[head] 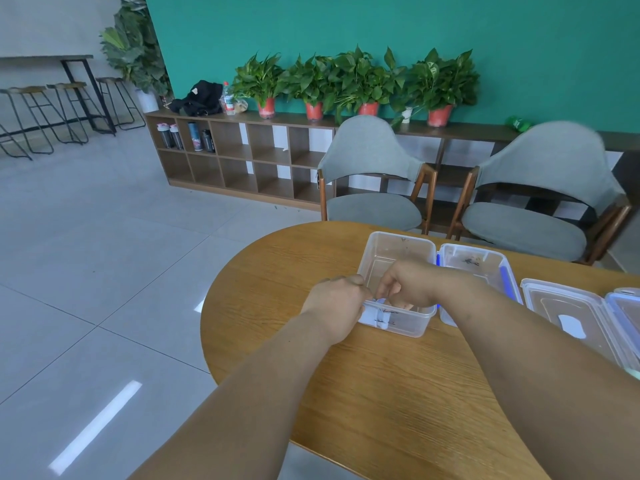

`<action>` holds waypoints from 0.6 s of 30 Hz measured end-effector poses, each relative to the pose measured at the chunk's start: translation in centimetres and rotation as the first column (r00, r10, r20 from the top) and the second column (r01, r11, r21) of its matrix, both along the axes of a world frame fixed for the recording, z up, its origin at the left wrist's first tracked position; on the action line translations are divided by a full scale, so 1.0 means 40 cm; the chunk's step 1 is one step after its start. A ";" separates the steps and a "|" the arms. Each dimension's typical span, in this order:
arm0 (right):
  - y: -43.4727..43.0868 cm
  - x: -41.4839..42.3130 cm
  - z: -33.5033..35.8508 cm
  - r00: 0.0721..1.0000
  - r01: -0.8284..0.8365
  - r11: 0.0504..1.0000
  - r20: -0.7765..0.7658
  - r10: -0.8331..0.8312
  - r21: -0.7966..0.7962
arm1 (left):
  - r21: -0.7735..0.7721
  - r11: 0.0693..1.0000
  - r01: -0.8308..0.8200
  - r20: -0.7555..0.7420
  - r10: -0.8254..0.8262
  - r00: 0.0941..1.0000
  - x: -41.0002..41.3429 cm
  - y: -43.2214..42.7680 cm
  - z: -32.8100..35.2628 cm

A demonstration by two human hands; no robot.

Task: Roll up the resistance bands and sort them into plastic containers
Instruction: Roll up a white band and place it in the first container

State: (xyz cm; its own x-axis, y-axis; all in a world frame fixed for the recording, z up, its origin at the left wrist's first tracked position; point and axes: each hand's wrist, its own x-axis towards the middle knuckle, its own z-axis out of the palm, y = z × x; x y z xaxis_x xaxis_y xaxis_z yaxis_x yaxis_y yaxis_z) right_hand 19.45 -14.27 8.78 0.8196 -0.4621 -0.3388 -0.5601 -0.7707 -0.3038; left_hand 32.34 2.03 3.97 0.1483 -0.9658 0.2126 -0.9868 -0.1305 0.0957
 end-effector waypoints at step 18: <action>0.002 0.002 -0.013 0.979 0.203 0.964 -0.039 -0.199 0.170 | -0.019 0.999 -0.030 -0.048 0.029 0.998 -0.002 0.009 0.016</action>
State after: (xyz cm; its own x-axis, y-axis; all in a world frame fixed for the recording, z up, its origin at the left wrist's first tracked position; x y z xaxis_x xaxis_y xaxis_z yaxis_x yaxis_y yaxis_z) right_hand 19.51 -14.19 8.26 0.7075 -0.5498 -0.4439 -0.7059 -0.5785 -0.4086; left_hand 32.24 2.38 4.60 0.1868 -0.9567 0.2233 -0.9769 -0.1569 0.1450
